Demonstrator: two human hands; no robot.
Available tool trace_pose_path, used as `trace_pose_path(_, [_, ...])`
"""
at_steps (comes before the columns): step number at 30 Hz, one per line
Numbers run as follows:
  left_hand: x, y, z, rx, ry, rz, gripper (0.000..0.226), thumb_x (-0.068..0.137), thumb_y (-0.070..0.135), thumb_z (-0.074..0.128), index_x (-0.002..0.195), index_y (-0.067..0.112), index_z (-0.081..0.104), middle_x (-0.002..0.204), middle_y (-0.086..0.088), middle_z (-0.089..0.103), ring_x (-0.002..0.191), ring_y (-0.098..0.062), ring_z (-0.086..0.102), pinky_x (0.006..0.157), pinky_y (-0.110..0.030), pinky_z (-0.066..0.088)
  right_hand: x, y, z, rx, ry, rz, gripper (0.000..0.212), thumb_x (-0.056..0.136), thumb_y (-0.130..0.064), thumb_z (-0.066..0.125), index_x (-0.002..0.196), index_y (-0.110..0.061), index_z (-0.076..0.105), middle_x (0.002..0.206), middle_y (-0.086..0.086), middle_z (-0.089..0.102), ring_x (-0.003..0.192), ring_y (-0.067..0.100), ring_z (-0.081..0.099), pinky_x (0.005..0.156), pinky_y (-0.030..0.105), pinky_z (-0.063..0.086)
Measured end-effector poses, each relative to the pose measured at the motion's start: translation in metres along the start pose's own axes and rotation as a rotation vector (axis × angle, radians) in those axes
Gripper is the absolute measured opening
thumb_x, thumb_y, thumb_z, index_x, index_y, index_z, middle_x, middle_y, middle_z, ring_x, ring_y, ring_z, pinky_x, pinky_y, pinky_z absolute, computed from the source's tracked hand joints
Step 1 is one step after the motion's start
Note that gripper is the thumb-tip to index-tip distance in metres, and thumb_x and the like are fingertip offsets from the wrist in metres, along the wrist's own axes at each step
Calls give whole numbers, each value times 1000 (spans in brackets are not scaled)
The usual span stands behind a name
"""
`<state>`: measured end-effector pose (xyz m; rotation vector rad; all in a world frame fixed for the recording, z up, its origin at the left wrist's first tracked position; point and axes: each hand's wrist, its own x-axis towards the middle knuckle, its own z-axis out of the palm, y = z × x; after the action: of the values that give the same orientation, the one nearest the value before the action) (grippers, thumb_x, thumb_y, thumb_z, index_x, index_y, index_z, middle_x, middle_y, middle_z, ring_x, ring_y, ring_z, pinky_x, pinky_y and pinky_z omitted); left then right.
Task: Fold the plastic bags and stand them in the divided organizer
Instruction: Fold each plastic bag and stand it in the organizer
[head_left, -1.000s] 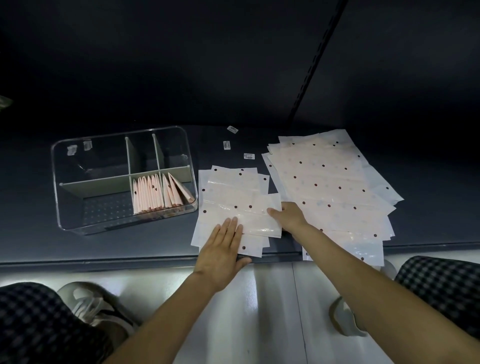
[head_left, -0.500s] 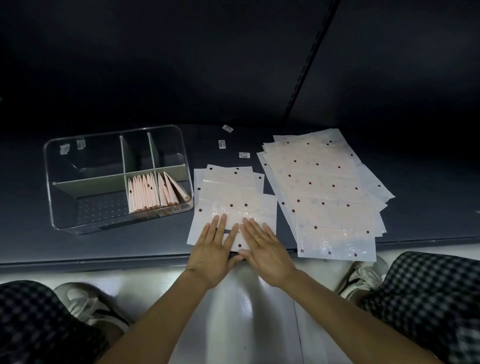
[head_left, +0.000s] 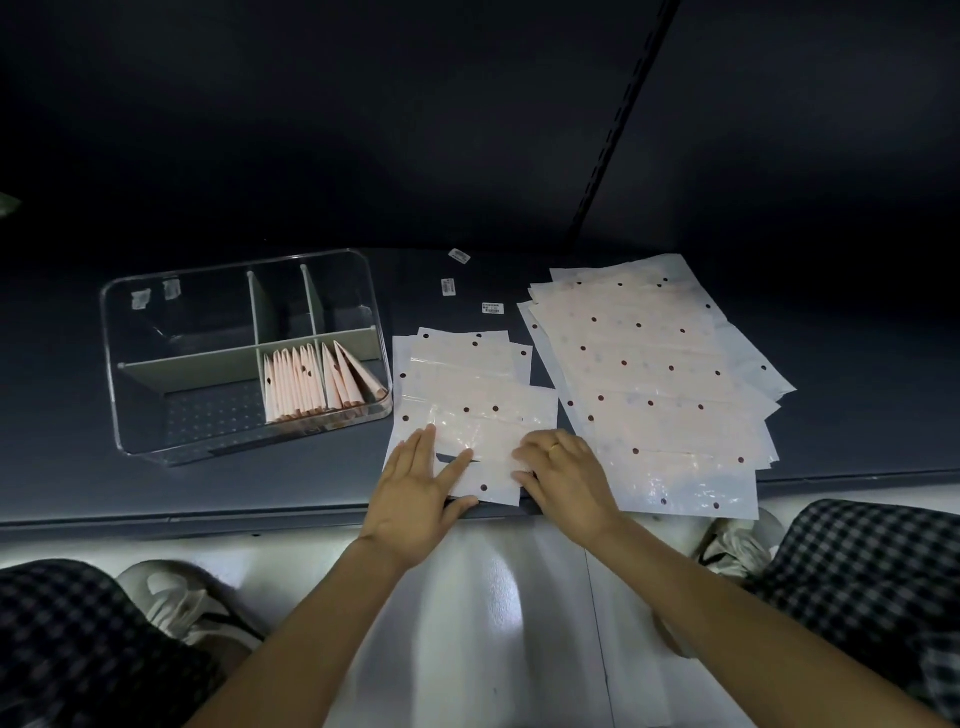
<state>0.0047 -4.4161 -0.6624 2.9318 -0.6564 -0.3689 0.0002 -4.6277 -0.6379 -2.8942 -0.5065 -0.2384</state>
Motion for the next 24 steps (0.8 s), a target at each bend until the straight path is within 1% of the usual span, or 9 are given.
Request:
trace_pose_path(6, [-1,5,-8,-16,81,-19,54,94,59,30,139,31,40,143,-13,32,132,-29,28,111,-35,25,14,-2,0,-207,-65,-134,25,44,-7,87,56,-15,66,64,-1,65,55,15,60,47,20,48])
trace_pose_path(9, [-1,6,-12,-94,160,-31,49,91,52,48,130,23,53,130,-13,48,122,-30,42,100,-39,37,17,-3,-1,-192,-67,-120,26,42,-1,82,55,-13,63,59,0,62,52,16,57,44,21,46])
trace_pose_path(11, [0,2,-15,-168,219,-48,47,85,44,63,123,17,60,121,-12,55,115,-31,49,90,-42,43,17,1,-2,-74,-79,-146,17,59,0,78,63,-8,64,62,3,63,56,20,60,49,26,49])
trace_pose_path(13, [2,-5,-16,-248,248,-69,47,81,36,71,122,16,62,121,-9,57,114,-31,50,88,-41,42,17,5,-4,76,-204,-135,5,84,-6,62,86,-3,65,80,9,67,74,26,63,65,34,52])
trace_pose_path(15, [5,-14,-17,-310,222,-106,44,82,31,71,123,20,61,125,-1,55,117,-27,45,91,-36,36,14,9,-5,219,-379,-38,18,97,-17,45,107,-8,57,104,6,67,93,24,61,80,38,49])
trace_pose_path(17, [7,-20,-16,-411,209,-132,34,83,21,70,116,21,66,118,3,59,112,-24,47,89,-33,35,11,12,-5,380,-452,48,13,100,-23,39,105,-15,48,114,-1,64,96,21,59,82,37,49])
trace_pose_path(19, [8,-23,-17,-540,222,-164,22,83,12,68,104,18,73,108,3,64,104,-24,50,86,-33,39,12,15,-4,472,-449,90,7,99,-28,41,100,-22,44,105,-5,64,91,16,58,78,34,48])
trace_pose_path(22, [8,-25,-16,-632,249,-208,20,83,4,67,98,15,75,103,3,64,98,-20,47,79,-22,36,19,22,-8,665,-483,231,16,89,-31,62,99,-32,50,102,-15,63,99,1,56,85,17,43])
trace_pose_path(24, [9,-24,-13,-660,248,-270,14,85,11,68,96,14,75,100,2,60,96,-17,42,81,-22,36,26,28,-10,750,-444,354,22,83,-23,71,96,-32,56,95,-15,64,92,3,56,80,11,41])
